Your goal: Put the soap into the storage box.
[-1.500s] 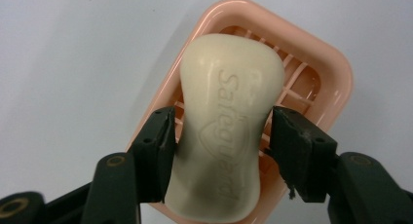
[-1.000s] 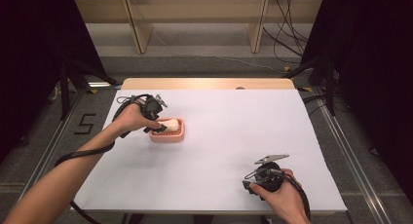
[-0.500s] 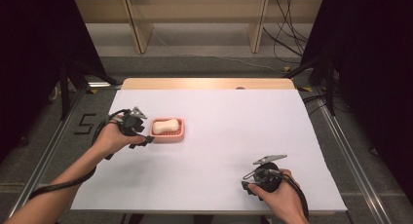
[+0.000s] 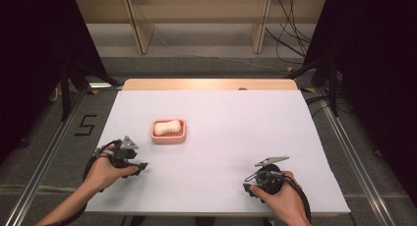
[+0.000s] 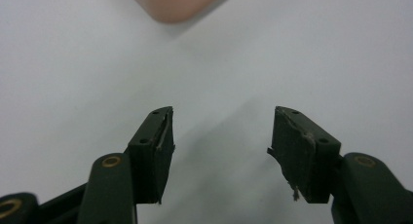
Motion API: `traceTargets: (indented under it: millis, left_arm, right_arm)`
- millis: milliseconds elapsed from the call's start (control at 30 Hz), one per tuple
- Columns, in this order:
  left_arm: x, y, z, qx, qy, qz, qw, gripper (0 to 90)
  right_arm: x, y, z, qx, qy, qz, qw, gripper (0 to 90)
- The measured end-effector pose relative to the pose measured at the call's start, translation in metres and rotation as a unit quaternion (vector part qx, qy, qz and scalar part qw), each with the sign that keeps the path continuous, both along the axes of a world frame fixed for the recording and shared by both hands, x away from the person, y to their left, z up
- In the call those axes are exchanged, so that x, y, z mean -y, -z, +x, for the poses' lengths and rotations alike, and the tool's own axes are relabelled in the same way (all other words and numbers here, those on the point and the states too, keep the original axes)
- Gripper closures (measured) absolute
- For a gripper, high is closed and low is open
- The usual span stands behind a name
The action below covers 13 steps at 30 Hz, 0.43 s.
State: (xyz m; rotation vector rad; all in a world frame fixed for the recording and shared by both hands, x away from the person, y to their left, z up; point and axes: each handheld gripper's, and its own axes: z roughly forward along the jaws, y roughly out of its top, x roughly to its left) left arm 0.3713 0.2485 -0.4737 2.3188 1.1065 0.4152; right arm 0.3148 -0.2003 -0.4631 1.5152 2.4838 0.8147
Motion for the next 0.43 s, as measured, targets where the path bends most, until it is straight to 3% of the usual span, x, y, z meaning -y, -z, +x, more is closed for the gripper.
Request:
traceTargets:
  millis: [67,100,133,200,233,267,367,433]
  left_arm:
    - [-0.004,0.007,-0.008,0.009,-0.013,-0.005,0.9999,41.6]
    - [-0.007,0.007,-0.011,0.001,-0.005,-0.002,1.0,42.4]
    - [-0.008,0.008,-0.014,0.002,-0.013,-0.017,0.9998,42.4]
    - [-0.01,0.005,-0.016,0.011,-0.013,-0.021,0.9996,41.8]
    - [-0.009,0.005,-0.017,0.014,-0.018,-0.029,0.9993,41.5]
    - [-0.011,0.004,-0.016,0.015,-0.016,-0.018,0.9996,41.4]
    - [-0.011,0.004,-0.015,0.017,-0.023,-0.041,0.9988,41.0]
    - [-0.013,0.003,-0.014,0.02,-0.024,-0.035,0.9989,40.7]
  right_arm:
    - [0.0,0.0,0.0,0.001,0.0,-0.001,1.0,46.3]
    - [0.0,0.0,0.0,0.0,0.0,-0.001,1.0,46.3]
    - [0.0,-0.001,0.0,0.001,-0.001,0.0,1.0,46.3]
    - [0.0,-0.001,-0.001,-0.004,-0.001,-0.001,1.0,46.4]
    - [0.001,-0.001,-0.001,-0.003,-0.002,-0.001,1.0,46.4]
    - [0.001,-0.001,-0.001,-0.004,-0.002,-0.001,1.0,46.4]
    - [0.002,0.001,0.0,0.001,-0.006,-0.001,1.0,46.4]
    - [0.002,0.002,0.0,0.002,-0.004,-0.001,1.0,46.4]
